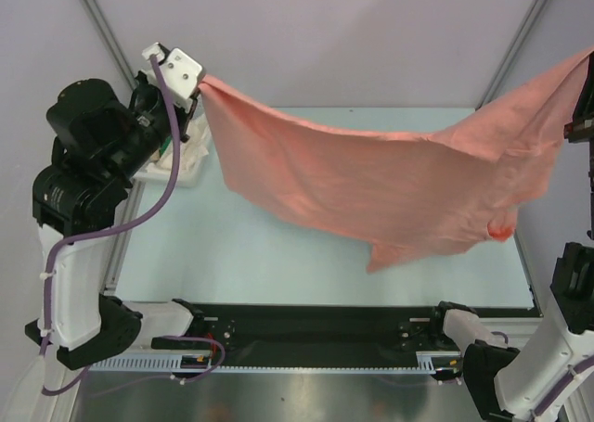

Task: Fold and stack the t-shirts
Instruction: Flatten the tshirt out

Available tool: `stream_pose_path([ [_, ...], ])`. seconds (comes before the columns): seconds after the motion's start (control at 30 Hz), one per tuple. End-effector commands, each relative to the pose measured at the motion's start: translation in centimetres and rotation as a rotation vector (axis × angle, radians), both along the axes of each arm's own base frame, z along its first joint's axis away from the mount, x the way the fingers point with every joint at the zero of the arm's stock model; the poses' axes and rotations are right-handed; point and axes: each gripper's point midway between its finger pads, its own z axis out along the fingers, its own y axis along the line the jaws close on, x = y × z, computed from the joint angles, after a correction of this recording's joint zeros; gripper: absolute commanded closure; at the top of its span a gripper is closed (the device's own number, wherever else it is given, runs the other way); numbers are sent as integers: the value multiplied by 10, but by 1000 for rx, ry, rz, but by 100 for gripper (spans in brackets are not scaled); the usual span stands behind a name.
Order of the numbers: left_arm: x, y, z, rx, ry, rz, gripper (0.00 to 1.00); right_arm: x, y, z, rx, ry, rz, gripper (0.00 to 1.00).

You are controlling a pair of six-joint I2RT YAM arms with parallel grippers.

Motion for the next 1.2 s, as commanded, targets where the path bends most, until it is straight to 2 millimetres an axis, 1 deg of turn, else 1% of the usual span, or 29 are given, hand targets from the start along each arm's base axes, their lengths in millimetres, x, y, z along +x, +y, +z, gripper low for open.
stream_pose_path([
  [0.0,3,11,11,32,-64,51,99,35,-19,-4,4,19,-63,100],
  [0.07,11,11,4,41,-57,72,100,55,-25,-17,2,49,-73,100],
  [0.13,22,12,-14,72,-25,102,100,71,-29,-28,-1,78,-77,100],
  [0.17,32,9,-26,93,-10,113,100,84,-33,-38,0,102,-79,100],
  [0.23,41,12,-39,114,-1,155,99,104,-37,-51,6,141,-78,100],
  [0.27,45,14,-35,108,-33,169,99,113,-39,-57,7,156,-78,100],
  [0.3,53,11,-53,133,-4,178,100,120,-41,-63,7,173,-78,100],
  [0.33,57,10,-59,141,1,183,100,132,-43,-70,6,190,-75,100],
  [0.37,67,7,-72,156,17,189,100,139,-45,-76,4,204,-74,100],
  [0.4,72,4,-79,162,24,192,100,154,-48,-93,4,244,-73,100],
  [0.43,78,3,-85,167,32,199,100,161,-49,-99,5,258,-72,100],
  [0.47,85,3,-101,184,58,206,100,173,-52,-107,4,271,-72,100],
  [0.5,97,0,-109,187,63,212,100,184,-54,-120,6,300,-69,100],
  [0.53,103,-3,-116,193,73,210,100,191,-56,-124,0,303,-70,100],
  [0.57,111,-2,-122,194,83,217,100,204,-59,-135,-1,327,-72,100],
  [0.6,123,-7,-133,204,99,218,100,210,-61,-139,-4,335,-72,100],
  [0.67,135,-10,-133,201,96,229,100,229,-66,-153,-13,355,-79,100],
  [0.7,144,-14,-139,205,109,230,100,235,-68,-157,-13,364,-82,100],
  [0.73,148,-16,-137,200,108,232,100,239,-70,-155,-15,357,-89,100],
  [0.77,149,-18,-123,171,85,234,99,241,-73,-154,-16,352,-103,100],
  [0.8,151,-19,-118,162,80,235,100,246,-75,-156,-15,356,-107,100],
  [0.83,153,-21,-117,155,83,231,100,244,-76,-146,-17,334,-113,100],
  [0.87,152,-21,-104,137,62,233,99,244,-77,-143,-14,326,-116,100],
  [0.93,148,-20,-91,122,40,229,99,236,-76,-131,-17,300,-118,100],
  [1.0,141,-17,-77,111,20,229,100,226,-74,-118,-23,272,-123,100],
  [1.03,136,-17,-72,103,13,226,100,213,-72,-107,-28,248,-126,100],
  [1.1,120,-13,-55,85,-9,218,100,196,-67,-95,-38,219,-126,100],
  [1.13,114,-11,-49,78,-20,216,100,187,-65,-94,-38,220,-123,100],
  [1.17,99,-9,-37,60,-45,202,100,167,-58,-82,-46,189,-117,100],
])
